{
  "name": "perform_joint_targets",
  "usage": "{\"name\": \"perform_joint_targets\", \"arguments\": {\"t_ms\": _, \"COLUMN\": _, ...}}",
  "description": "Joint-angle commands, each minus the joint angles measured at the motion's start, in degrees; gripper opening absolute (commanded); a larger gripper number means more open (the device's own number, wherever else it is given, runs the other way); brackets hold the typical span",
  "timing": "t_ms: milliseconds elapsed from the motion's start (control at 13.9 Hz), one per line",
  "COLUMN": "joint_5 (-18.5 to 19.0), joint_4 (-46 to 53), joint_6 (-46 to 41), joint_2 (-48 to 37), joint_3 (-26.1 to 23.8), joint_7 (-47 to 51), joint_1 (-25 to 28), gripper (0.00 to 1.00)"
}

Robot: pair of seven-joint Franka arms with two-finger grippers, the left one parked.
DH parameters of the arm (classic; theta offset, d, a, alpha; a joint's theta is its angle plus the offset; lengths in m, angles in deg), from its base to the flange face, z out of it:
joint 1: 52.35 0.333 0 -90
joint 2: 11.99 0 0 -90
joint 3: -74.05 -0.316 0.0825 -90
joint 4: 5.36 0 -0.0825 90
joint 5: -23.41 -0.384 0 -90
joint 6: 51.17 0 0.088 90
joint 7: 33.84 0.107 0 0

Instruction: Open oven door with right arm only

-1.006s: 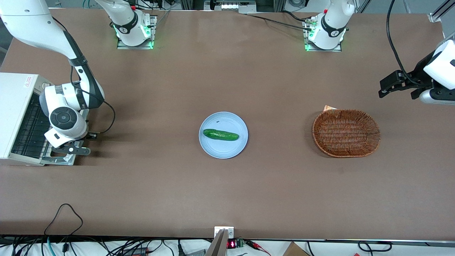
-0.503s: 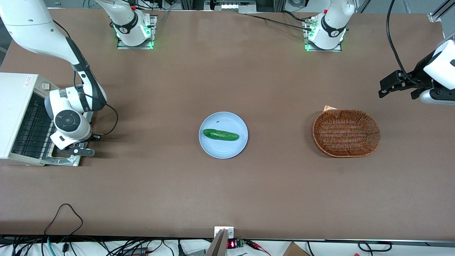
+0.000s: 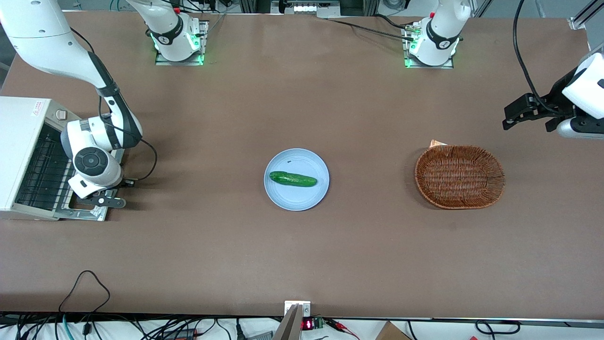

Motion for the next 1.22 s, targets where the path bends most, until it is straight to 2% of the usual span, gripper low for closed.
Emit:
{"name": "perform_joint_targets", "arguments": {"t_ms": 0, "joint_5": 1.72, "joint_4": -0.07, "joint_6": 0.34, "joint_2": -0.32, "joint_3": -2.43, "joint_7": 2.55, "joint_1": -0.88, "gripper": 0.0}}
{"name": "perform_joint_targets", "arguments": {"t_ms": 431, "joint_5": 1.55, "joint_4": 0.11, "joint_6": -0.1, "joint_2": -3.65, "joint_3": -6.75, "joint_7": 2.29, "joint_1": -0.7, "gripper": 0.01}}
{"name": "perform_joint_targets", "arguments": {"t_ms": 503, "joint_5": -0.2, "joint_4": 0.11, "joint_6": -0.54, "joint_2": -5.05, "joint_3": -6.75, "joint_7": 1.86, "joint_1": -0.26, "gripper": 0.0}}
{"name": "perform_joint_targets", "arguments": {"t_ms": 790, "joint_5": -12.84, "joint_4": 0.02, "joint_6": -3.43, "joint_2": -10.94, "joint_3": -6.75, "joint_7": -7.16, "joint_1": 1.67, "gripper": 0.0}}
{"name": "perform_joint_targets", "arguments": {"t_ms": 1006, "joint_5": -26.28, "joint_4": 1.77, "joint_6": -10.27, "joint_2": -16.21, "joint_3": -6.67, "joint_7": -17.81, "joint_1": 2.11, "gripper": 0.0}}
{"name": "perform_joint_targets", "arguments": {"t_ms": 1149, "joint_5": -29.3, "joint_4": 4.23, "joint_6": -17.03, "joint_2": -18.85, "joint_3": -6.75, "joint_7": -18.8, "joint_1": 2.37, "gripper": 0.0}}
